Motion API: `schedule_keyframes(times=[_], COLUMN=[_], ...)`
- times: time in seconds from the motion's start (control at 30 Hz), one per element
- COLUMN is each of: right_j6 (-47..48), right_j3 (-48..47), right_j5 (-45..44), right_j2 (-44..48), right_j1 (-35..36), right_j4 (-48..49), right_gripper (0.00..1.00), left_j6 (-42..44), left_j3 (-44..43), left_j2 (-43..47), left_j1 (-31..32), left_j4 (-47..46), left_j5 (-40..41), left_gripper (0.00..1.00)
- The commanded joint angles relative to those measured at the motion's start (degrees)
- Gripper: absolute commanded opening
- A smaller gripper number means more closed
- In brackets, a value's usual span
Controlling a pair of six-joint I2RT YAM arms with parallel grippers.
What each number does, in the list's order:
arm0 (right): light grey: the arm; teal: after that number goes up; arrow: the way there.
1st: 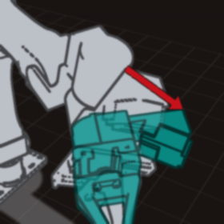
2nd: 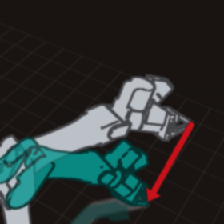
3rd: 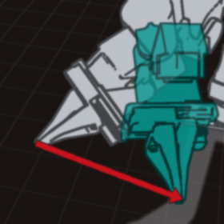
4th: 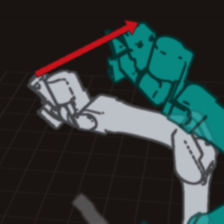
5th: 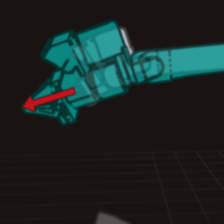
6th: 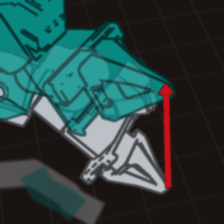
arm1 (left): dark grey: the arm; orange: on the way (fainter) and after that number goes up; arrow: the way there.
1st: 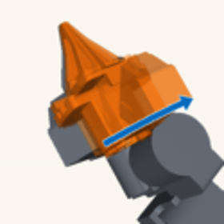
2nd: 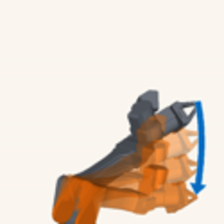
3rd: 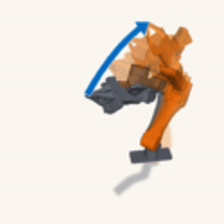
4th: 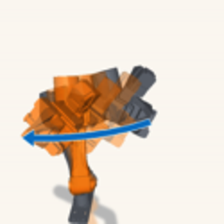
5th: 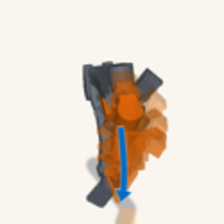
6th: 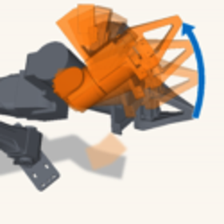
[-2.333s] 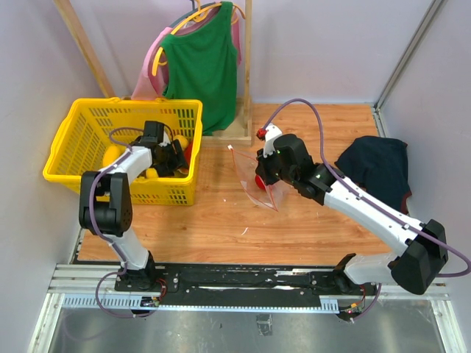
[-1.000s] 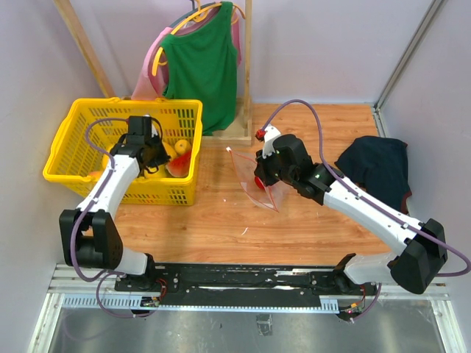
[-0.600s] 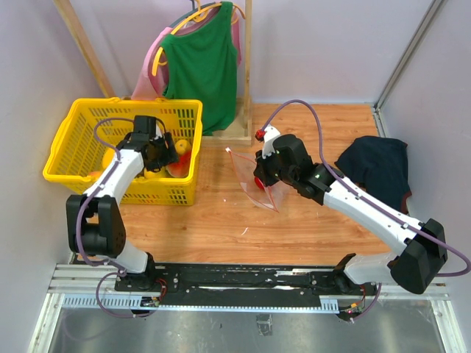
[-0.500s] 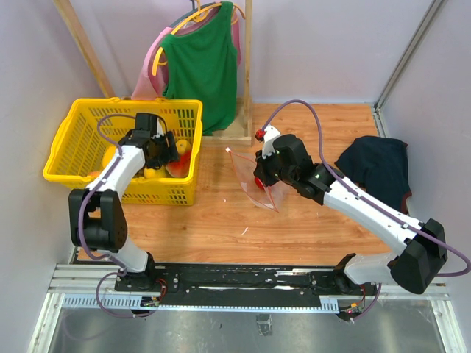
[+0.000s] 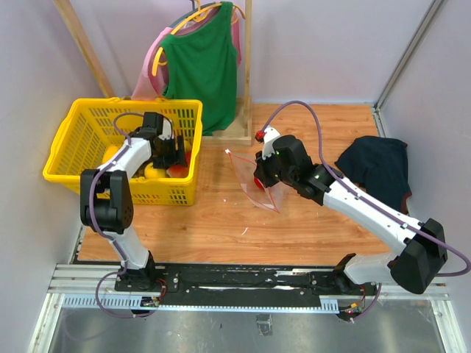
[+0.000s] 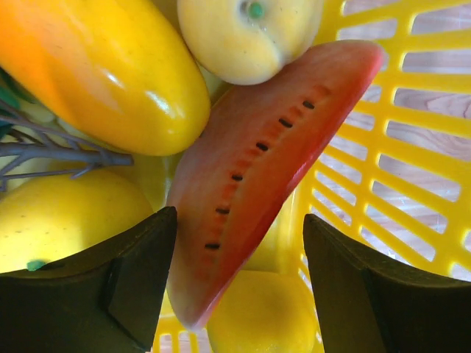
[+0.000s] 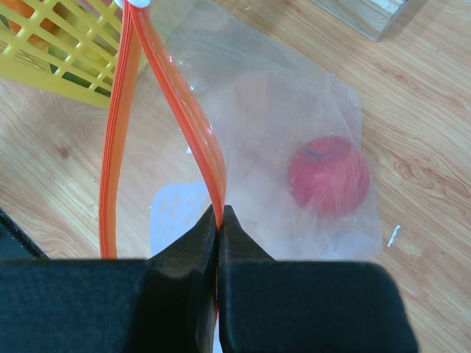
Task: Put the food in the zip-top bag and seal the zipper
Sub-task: Pick up the fake fruit from the bin.
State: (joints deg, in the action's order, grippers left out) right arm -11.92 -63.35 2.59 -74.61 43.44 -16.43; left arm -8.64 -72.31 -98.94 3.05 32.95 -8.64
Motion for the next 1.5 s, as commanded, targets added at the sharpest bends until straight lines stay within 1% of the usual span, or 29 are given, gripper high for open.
schedule_keyframes(times=[0.0, 0.2, 0.4, 0.7, 0.8, 1.0, 1.13, 1.23, 1.37, 1.47], right_j6=[0.5, 0.3, 0.1, 0.0, -0.1, 0.1, 0.1, 0.1, 0.1, 0.1], right_j3=[0.5, 0.6, 0.7, 0.8, 0.9, 1.0, 1.0, 0.8, 0.6, 0.5], right_j5=[0.8, 1.2, 1.8, 2.1, 2.2, 2.0, 1.9, 2.0, 2.0, 2.0], right_j2=[-0.2, -0.3, -0.3, -0.5, -0.5, 0.1, 0.0, -0.1, 0.0, 0.1], right_j1=[-0.7, -0.6, -0.7, -0.6, -0.6, -0.7, -0.7, -0.7, -0.6, -0.6], right_j4=[1.1, 1.3, 1.4, 1.7, 1.8, 1.8, 1.8, 1.8, 1.7, 1.7], right_gripper=[0.01, 0.01, 0.01, 0.01, 0.01, 0.01, 0.01, 0.01, 0.01, 0.01], left_j6=[1.0, -0.2, -1.2, -2.1, -2.4, -3.1, -3.3, -3.6, -4.1, -4.5], left_j3=[0.3, 0.1, -0.1, -0.1, -0.3, 0.1, 0.9, 1.4, 1.7, 1.9], left_j2=[-1.2, -3.6, -5.8, -8.6, -9.1, -6.8, -3.6, -0.9, 2.4, 5.2], left_j1=[-0.3, -0.1, 0.0, 1.4, 1.6, 1.7, 1.7, 1.7, 1.7, 1.7], left_j4=[1.0, 1.5, 3.1, 4.4, 4.7, 4.9, 4.5, 4.1, 3.8, 3.4], left_j5=[-5.3, -5.0, -1.0, 1.6, 1.8, 4.0, 5.0, 5.2, 5.4, 6.1], left_gripper=[0.73, 0.73, 0.74, 0.74, 0.70, 0.51, 0.43, 0.35, 0.28, 0.25])
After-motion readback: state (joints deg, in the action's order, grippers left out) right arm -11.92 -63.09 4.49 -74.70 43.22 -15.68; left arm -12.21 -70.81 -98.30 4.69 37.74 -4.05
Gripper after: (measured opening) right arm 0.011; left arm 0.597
